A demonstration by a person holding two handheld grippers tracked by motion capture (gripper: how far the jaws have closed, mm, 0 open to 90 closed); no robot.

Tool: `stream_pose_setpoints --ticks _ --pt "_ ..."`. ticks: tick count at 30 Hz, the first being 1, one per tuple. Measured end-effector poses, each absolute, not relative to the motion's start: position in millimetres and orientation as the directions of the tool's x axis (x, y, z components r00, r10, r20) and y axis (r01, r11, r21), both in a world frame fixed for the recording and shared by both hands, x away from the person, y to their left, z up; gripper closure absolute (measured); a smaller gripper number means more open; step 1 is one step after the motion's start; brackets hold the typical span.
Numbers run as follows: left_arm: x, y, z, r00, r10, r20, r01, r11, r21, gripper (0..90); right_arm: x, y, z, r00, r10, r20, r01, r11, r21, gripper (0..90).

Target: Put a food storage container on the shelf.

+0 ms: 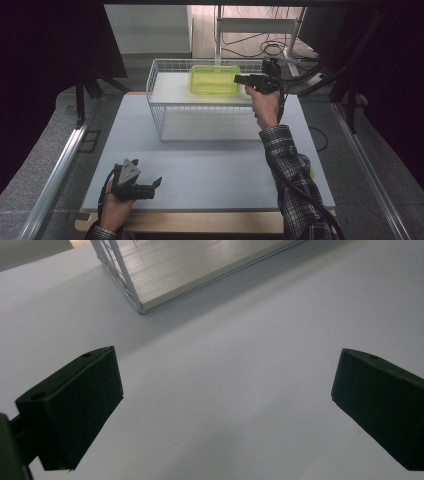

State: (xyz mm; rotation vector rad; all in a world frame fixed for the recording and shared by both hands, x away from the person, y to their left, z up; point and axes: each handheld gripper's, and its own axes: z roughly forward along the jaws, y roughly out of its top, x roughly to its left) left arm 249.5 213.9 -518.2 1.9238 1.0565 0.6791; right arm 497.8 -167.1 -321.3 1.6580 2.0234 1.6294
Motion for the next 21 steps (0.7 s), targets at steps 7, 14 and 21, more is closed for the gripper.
stream_pose_setpoints --ticks 7,14,21 --pt "249.5 213.9 -518.2 0.504 0.861 0.068 0.418 -0.312 0.853 0.0 502.7 -162.6 -322.0 -0.419 0.776 0.471 0.662 -0.094 0.744 69.3" --pt "249.4 214.0 -518.1 0.506 0.860 0.069 0.418 -0.314 0.852 0.0 506.5 -160.0 -320.3 -0.433 0.808 0.400 0.642 -0.036 0.766 59.5" --pt "249.4 215.0 -517.6 0.506 0.861 0.056 0.424 -0.305 0.853 0.0 504.6 -162.6 -315.0 -0.453 0.810 0.373 0.621 -0.013 0.784 48.8"
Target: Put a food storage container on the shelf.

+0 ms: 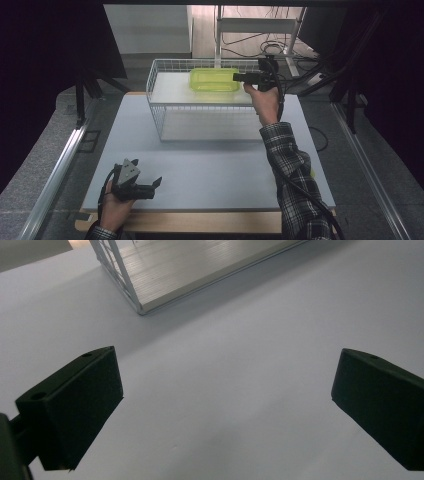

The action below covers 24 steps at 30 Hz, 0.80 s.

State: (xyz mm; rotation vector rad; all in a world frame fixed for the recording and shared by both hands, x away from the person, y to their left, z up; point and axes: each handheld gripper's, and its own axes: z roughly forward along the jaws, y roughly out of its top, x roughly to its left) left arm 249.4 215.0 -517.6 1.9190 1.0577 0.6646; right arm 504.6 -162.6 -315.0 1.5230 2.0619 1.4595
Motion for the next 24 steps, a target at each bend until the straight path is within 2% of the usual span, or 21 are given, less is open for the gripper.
stream_pose_setpoints --ticks 10,16,24 --pt "249.1 216.2 -516.5 0.521 0.853 0.020 0.431 -0.284 0.856 0.8 487.5 -168.1 -309.2 -0.547 0.765 0.340 0.595 0.070 0.800 34.8" --pt "249.3 215.9 -517.0 0.521 0.853 0.020 0.432 -0.284 0.856 0.7 472.0 -170.6 -308.8 -0.588 0.736 0.335 0.582 0.098 0.807 30.2" --pt "249.2 216.2 -517.2 0.519 0.855 0.021 0.426 -0.280 0.860 0.7 449.7 -171.3 -310.6 -0.635 0.722 0.275 0.541 0.162 0.825 24.0"
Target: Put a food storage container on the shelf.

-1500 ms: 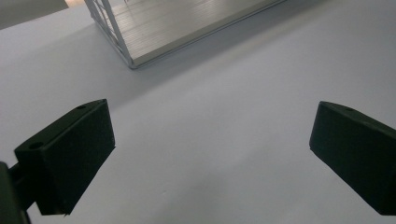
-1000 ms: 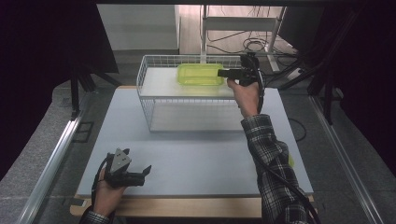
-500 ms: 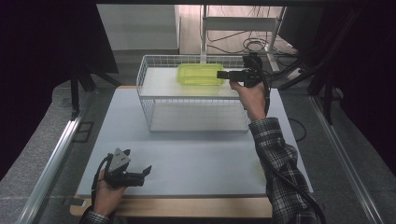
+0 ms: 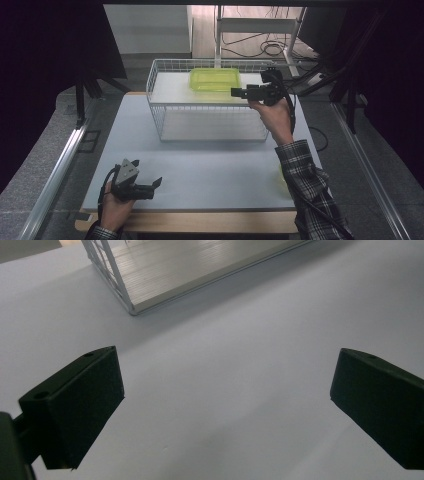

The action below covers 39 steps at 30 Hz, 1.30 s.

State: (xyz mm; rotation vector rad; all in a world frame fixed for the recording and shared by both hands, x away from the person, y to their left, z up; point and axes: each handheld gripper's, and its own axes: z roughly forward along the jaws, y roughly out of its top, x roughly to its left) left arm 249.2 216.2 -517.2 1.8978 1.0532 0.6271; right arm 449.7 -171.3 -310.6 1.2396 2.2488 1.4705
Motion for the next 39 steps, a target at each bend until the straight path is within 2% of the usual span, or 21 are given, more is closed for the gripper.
stream_pose_setpoints --ticks 10,16,19,22,39 --pt "251.5 218.8 -518.6 0.517 0.856 -0.001 0.439 -0.265 0.858 1.5 422.0 -175.6 -328.1 -0.670 0.714 0.206 0.505 0.234 0.831 14.3" --pt "251.9 220.6 -518.6 0.508 0.861 -0.015 0.448 -0.250 0.858 1.9 403.3 -176.4 -335.0 -0.702 0.701 0.125 0.449 0.300 0.842 9.2" --pt "252.4 222.8 -517.7 0.507 0.858 -0.078 0.472 -0.201 0.858 2.5 398.0 -178.1 -338.8 -0.713 0.691 0.119 0.442 0.311 0.842 8.0" --pt "252.0 224.6 -517.0 0.506 0.858 -0.094 0.472 -0.184 0.862 2.6 390.2 -183.5 -345.1 -0.720 0.685 0.108 0.436 0.327 0.838 6.5" --pt "251.4 220.1 -514.9 0.526 0.848 -0.068 0.468 -0.222 0.855 2.4 358.4 -206.5 -379.8 -0.719 0.693 0.054 0.418 0.370 0.830 4.8"
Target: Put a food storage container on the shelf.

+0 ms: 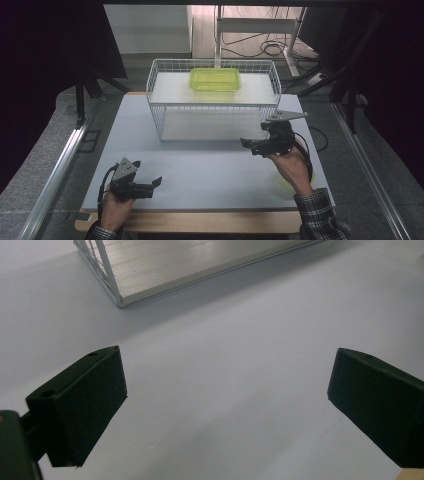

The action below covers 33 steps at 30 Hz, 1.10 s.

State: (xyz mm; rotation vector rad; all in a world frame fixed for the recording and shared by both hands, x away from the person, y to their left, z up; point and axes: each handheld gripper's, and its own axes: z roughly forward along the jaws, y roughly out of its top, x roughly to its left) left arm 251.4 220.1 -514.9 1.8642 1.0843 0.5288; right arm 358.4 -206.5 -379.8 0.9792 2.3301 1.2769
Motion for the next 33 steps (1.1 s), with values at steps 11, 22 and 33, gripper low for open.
stream_pose_setpoints --ticks 11,22,33 --pt "251.3 217.7 -515.1 0.533 0.845 -0.052 0.471 -0.246 0.847 1.9 337.2 -220.9 -397.5 -0.699 0.715 0.012 0.403 0.380 0.833 3.8" --pt "250.8 218.9 -515.0 0.527 0.849 -0.051 0.465 -0.237 0.853 1.3 323.5 -231.6 -416.9 -0.681 0.732 0.016 0.396 0.350 0.849 1.5" --pt "250.7 218.2 -516.1 0.538 0.842 -0.041 0.453 -0.247 0.857 0.3 312.6 -240.1 -437.5 -0.656 0.755 -0.001 0.414 0.361 0.836 1.6"
